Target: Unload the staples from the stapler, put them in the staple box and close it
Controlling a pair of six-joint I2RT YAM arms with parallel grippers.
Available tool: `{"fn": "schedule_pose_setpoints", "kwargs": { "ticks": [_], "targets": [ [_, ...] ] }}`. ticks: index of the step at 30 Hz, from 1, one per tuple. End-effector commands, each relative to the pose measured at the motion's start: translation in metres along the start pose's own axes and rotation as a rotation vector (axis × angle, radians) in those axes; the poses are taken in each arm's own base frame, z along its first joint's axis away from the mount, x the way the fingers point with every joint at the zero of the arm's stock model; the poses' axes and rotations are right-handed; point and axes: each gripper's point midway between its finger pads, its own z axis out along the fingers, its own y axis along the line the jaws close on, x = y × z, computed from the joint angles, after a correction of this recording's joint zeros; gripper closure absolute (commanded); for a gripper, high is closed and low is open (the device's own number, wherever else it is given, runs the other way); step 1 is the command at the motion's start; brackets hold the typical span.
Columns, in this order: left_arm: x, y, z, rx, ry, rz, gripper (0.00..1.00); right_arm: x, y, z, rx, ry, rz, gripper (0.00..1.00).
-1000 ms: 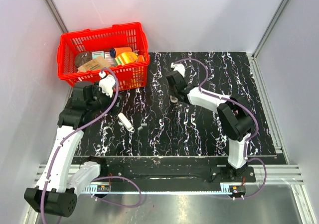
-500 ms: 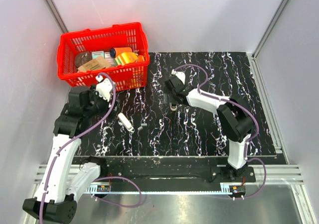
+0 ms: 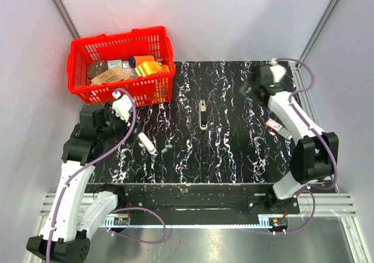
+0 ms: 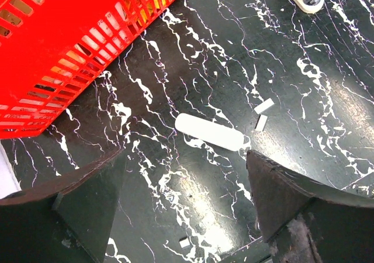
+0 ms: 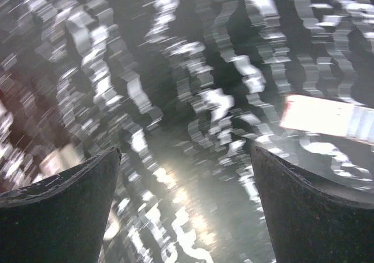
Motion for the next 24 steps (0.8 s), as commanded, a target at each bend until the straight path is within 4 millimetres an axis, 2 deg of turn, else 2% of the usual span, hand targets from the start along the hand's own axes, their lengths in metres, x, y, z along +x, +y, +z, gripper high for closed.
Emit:
{"fn": "schedule_pose_setpoints", "kwargs": {
  "ticks": [1,4,8,15,24],
  "targets": [
    [-0.004,0.000,0.005,0.018,-0.015,0.009,0.11,0.014,-0.113,0.020,0.302,0.113,0.168,0.00],
    [-0.005,-0.001,0.009,0.032,-0.014,0.012,0.11,0.019,-0.164,0.035,0.387,0.158,0.288,0.01],
    [-0.005,-0.002,0.012,0.043,-0.010,0.014,0.11,0.022,-0.205,0.045,0.463,0.197,0.382,0.01],
    [-0.004,-0.004,0.014,0.064,-0.007,0.015,0.10,0.015,-0.242,0.052,0.548,0.202,0.476,0.01],
    [-0.002,-0.006,0.016,0.069,-0.006,0.015,0.10,0.019,-0.259,0.076,0.604,0.211,0.522,0.01]
  ]
}}
